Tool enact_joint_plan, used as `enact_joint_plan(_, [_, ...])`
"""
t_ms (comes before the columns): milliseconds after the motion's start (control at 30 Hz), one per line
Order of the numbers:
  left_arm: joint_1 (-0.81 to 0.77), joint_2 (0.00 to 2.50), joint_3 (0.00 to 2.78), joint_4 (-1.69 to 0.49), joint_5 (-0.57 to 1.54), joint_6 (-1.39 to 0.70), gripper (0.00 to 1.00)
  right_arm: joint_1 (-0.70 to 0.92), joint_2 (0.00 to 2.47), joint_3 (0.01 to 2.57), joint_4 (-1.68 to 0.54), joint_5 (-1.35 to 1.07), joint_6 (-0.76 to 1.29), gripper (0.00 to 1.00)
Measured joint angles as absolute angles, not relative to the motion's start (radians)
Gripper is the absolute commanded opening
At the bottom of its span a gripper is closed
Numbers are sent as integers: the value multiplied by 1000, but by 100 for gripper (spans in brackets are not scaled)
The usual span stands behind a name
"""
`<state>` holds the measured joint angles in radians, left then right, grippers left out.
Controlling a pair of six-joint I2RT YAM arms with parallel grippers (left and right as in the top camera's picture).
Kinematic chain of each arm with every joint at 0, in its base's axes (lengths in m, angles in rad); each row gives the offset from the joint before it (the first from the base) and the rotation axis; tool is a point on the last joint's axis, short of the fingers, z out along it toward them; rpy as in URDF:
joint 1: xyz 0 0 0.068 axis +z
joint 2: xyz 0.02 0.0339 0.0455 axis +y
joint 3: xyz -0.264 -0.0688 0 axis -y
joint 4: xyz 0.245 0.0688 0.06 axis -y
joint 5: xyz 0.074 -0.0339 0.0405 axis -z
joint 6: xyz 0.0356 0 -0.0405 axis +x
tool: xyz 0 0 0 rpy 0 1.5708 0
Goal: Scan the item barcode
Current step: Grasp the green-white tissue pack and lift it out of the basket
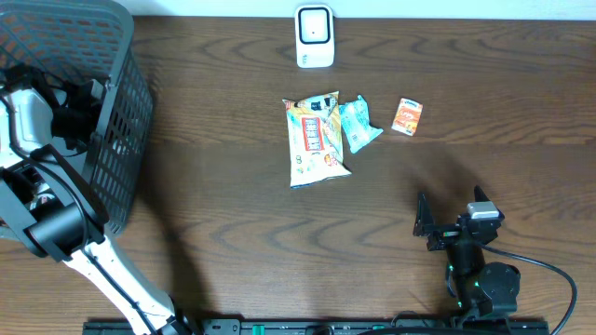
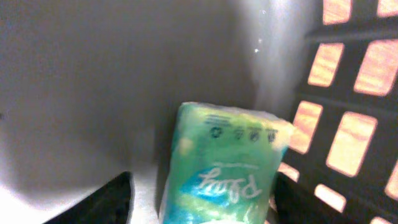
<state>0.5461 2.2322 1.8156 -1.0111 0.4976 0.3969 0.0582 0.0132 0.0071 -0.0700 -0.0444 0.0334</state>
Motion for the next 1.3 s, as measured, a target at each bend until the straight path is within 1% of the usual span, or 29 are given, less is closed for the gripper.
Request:
enact_joint_plan(67, [546, 2232, 1815, -1010, 492, 398, 42, 58, 13, 7, -70, -44, 33, 99])
enact_joint_plan(133, [547, 2232, 1815, -1010, 489, 396, 36, 58, 13, 7, -70, -44, 33, 99])
enact_joint_plan(200, [547, 2232, 1816, -1010, 487, 396, 26, 58, 13, 7, -70, -44, 33, 99])
enact_joint_plan(267, [547, 2232, 1815, -1010, 487, 394, 20, 58, 13, 7, -70, -44, 33, 99])
enact_joint_plan(300, [547, 2232, 1815, -1009, 487, 391, 14, 58, 13, 7, -70, -44, 33, 99])
enact_joint_plan(367, [548, 2232, 1815, -1009, 487, 390, 8, 58, 13, 7, -70, -44, 33, 99])
enact_joint_plan(600, [567, 2232, 1824, -1005, 491, 323, 7, 58, 13, 7, -70, -44, 33, 99])
enact_joint_plan(867, [653, 2201, 1921, -1003, 486, 125, 7, 58, 13, 7, -70, -44, 33, 99])
enact_joint_plan(1067, [704, 2008, 1974, -952, 478, -38, 7, 58, 13, 7, -70, -44, 33, 99])
enact_joint_plan(1300, [669, 1731, 2000, -865, 507, -197, 7, 58, 13, 7, -70, -44, 33, 99])
